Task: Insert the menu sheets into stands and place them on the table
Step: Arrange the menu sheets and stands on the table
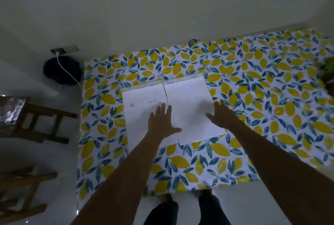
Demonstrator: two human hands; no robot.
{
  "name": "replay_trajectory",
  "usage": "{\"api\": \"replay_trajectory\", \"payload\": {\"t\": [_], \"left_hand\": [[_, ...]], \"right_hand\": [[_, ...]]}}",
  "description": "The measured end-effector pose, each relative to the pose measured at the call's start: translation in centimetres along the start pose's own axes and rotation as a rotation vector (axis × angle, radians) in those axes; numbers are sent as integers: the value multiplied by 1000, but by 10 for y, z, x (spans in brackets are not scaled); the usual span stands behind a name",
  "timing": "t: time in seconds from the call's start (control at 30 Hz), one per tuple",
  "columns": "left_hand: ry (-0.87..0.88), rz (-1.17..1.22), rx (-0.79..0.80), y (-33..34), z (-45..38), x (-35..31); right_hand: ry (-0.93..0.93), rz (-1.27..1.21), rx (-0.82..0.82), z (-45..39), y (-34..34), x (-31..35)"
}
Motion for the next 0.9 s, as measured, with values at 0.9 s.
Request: {"api": "replay_trajectory", "payload": {"t": [0.9], "left_hand": [[23, -36, -34, 72, 36, -63]], "right_hand": [[68, -720, -6, 5, 13, -74]]}}
Point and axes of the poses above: each hand's wrist, its own z-axis away from the middle knuckle, its own y-axis out of the palm, x = y × z, the point moved 2 cm from there along -z, towards the middle knuckle, and after that the axes turned 7 degrees about -y, right-handed, at the moved point
